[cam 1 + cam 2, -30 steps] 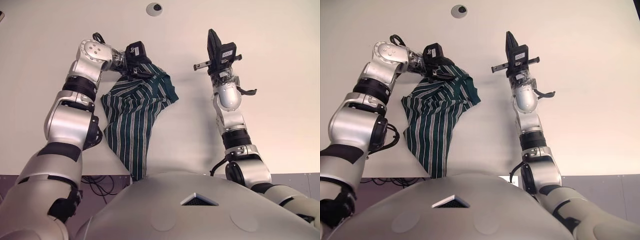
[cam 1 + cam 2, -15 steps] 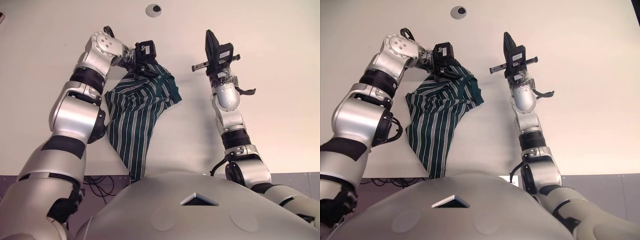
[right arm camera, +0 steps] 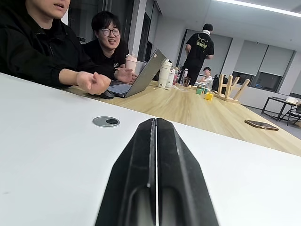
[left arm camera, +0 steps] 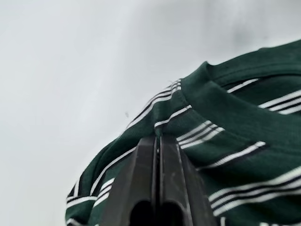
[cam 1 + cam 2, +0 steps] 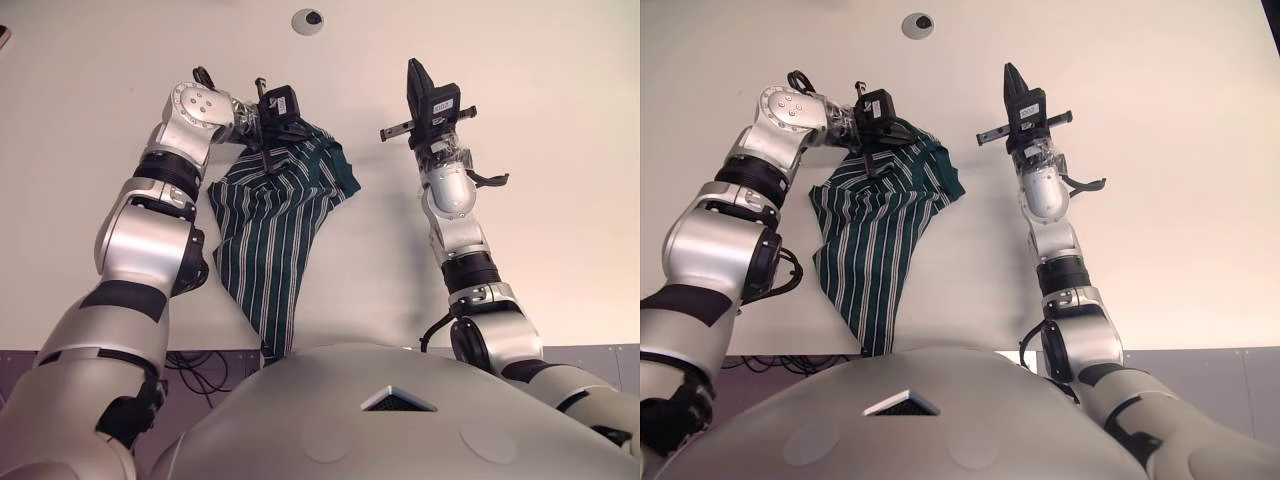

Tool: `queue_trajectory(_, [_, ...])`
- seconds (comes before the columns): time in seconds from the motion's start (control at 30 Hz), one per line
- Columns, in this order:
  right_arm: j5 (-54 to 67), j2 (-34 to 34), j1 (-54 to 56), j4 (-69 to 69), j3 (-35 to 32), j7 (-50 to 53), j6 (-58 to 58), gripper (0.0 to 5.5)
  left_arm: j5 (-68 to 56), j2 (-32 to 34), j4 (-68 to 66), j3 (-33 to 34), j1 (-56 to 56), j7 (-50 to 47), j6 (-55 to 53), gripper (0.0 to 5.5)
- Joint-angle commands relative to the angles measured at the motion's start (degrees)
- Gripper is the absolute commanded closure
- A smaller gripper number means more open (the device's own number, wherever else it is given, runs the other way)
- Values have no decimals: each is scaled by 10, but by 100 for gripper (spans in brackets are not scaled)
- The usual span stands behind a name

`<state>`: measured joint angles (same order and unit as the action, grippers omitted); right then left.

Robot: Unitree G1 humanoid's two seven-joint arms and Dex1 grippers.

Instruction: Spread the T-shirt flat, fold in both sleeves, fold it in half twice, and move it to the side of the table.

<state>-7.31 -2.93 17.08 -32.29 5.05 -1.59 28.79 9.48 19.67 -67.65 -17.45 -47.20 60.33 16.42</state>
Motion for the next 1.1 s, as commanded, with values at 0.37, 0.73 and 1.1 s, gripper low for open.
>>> queue_trajectory(0.37, [6, -4, 11, -22, 7, -16, 24, 550, -155, 82, 287, 143, 97, 51, -8, 549])
queue_trajectory(0.73, [118, -13, 0, -11, -35, -127, -6, 550, -245, 98, 542, 207, 155, -2, -45, 549])
queue_trajectory(1.1, [218, -102, 82, 48, -83, -294, -104, 550, -214, 110, 529, 183, 12, -13, 2, 549])
